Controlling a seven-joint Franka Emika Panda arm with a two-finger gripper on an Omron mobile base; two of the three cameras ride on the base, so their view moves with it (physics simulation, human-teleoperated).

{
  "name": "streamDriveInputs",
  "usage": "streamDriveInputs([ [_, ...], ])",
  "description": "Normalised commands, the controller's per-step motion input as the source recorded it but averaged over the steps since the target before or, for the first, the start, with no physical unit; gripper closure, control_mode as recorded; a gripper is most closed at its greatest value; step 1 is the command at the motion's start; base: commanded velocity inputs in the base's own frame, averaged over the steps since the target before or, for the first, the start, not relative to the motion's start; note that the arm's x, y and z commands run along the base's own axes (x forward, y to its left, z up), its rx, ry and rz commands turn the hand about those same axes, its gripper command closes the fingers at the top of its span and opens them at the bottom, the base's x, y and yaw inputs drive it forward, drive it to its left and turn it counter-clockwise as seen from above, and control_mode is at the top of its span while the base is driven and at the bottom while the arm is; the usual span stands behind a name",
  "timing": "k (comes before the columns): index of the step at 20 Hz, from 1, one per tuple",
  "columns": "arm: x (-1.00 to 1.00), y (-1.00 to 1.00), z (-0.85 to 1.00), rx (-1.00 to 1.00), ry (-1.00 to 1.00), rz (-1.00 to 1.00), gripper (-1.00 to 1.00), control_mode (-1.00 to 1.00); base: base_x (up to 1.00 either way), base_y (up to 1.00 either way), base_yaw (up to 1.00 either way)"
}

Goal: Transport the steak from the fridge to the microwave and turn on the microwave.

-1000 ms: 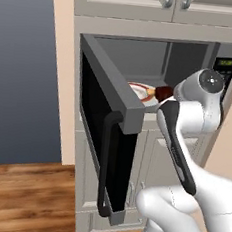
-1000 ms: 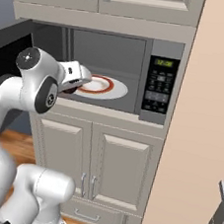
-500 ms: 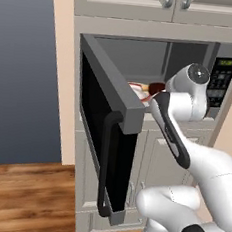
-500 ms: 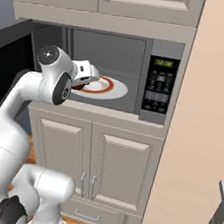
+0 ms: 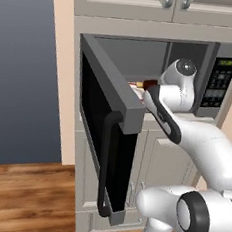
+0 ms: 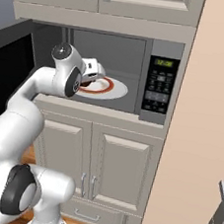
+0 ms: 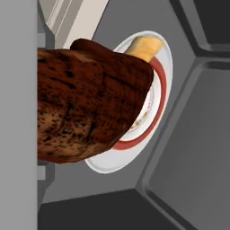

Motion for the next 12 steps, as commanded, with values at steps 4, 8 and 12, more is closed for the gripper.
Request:
streamDriveInputs([
  [4,0.52,0.01,-0.1,0.0,0.03,0.0,1.0,-1.0,0.0,0.0,0.0],
  [8,0.47,0.05,-0.16,0.0,0.04,0.0,1.0,-1.0,0.0,0.0,0.0],
  [12,0.46,0.05,-0.14,0.0,0.05,0.0,1.0,-1.0,0.0,0.0,0.0],
])
